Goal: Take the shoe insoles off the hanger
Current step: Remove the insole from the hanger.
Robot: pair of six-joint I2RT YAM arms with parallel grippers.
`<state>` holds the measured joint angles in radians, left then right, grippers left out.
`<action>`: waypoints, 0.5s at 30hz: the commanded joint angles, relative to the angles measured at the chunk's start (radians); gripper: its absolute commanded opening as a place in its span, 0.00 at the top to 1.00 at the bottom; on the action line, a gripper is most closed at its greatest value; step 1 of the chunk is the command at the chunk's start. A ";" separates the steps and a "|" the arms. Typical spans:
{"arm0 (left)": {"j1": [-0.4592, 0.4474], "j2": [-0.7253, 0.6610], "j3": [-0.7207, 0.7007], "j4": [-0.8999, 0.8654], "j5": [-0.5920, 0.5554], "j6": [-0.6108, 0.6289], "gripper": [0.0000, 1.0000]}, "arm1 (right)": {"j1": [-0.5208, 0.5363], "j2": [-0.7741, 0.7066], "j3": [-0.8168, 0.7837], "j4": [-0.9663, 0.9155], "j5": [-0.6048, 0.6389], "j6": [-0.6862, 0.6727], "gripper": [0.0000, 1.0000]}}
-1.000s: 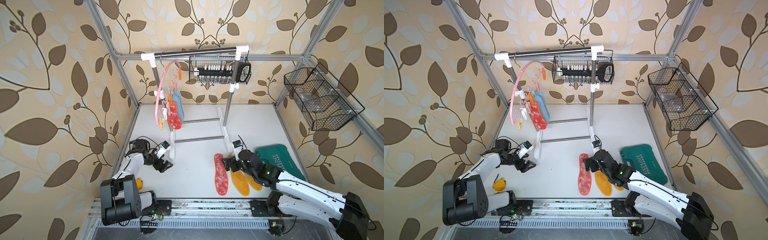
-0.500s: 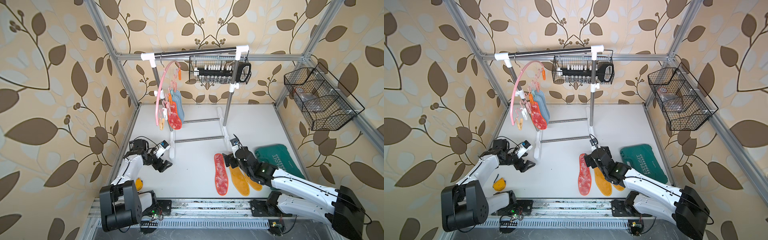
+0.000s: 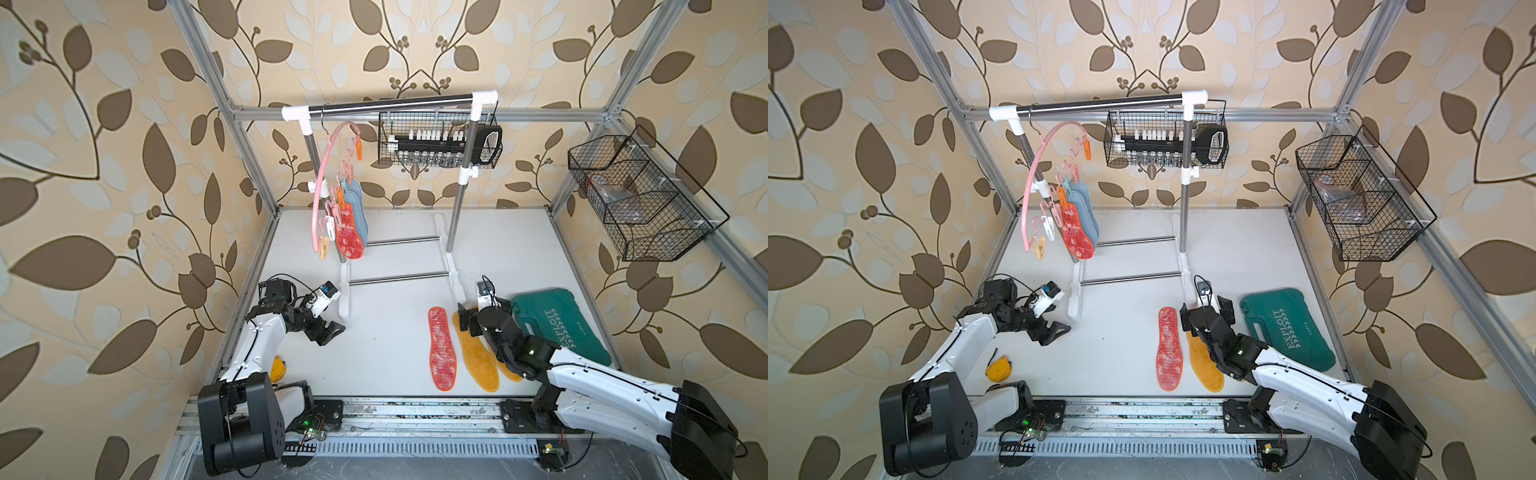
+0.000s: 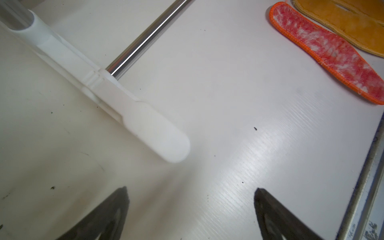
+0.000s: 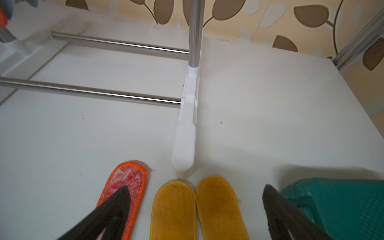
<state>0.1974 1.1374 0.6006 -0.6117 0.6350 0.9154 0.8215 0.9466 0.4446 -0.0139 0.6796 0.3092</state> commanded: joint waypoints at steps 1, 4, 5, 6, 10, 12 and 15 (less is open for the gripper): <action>0.012 -0.024 -0.011 -0.023 0.038 0.016 0.03 | -0.002 -0.036 0.065 0.025 0.056 -0.041 0.02; 0.014 -0.025 -0.012 -0.023 0.040 0.016 0.03 | -0.003 -0.051 0.089 0.054 0.081 -0.038 0.02; 0.015 -0.024 -0.010 -0.023 0.040 0.016 0.03 | -0.004 -0.049 0.088 0.079 0.084 -0.032 0.02; 0.016 -0.024 -0.010 -0.025 0.042 0.016 0.03 | -0.007 -0.045 0.086 0.111 0.063 -0.052 0.02; 0.017 -0.027 -0.011 -0.029 0.045 0.022 0.03 | -0.019 0.018 0.141 0.182 -0.120 -0.172 0.02; 0.017 -0.028 -0.011 -0.030 0.045 0.023 0.03 | -0.019 0.071 0.187 0.200 -0.264 -0.258 0.02; 0.017 -0.025 -0.010 -0.031 0.045 0.024 0.03 | -0.018 0.165 0.261 0.207 -0.471 -0.353 0.02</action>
<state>0.2039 1.1290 0.6003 -0.6205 0.6388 0.9192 0.8021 1.0554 0.6407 0.1432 0.4465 0.0864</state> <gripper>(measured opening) 0.972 0.978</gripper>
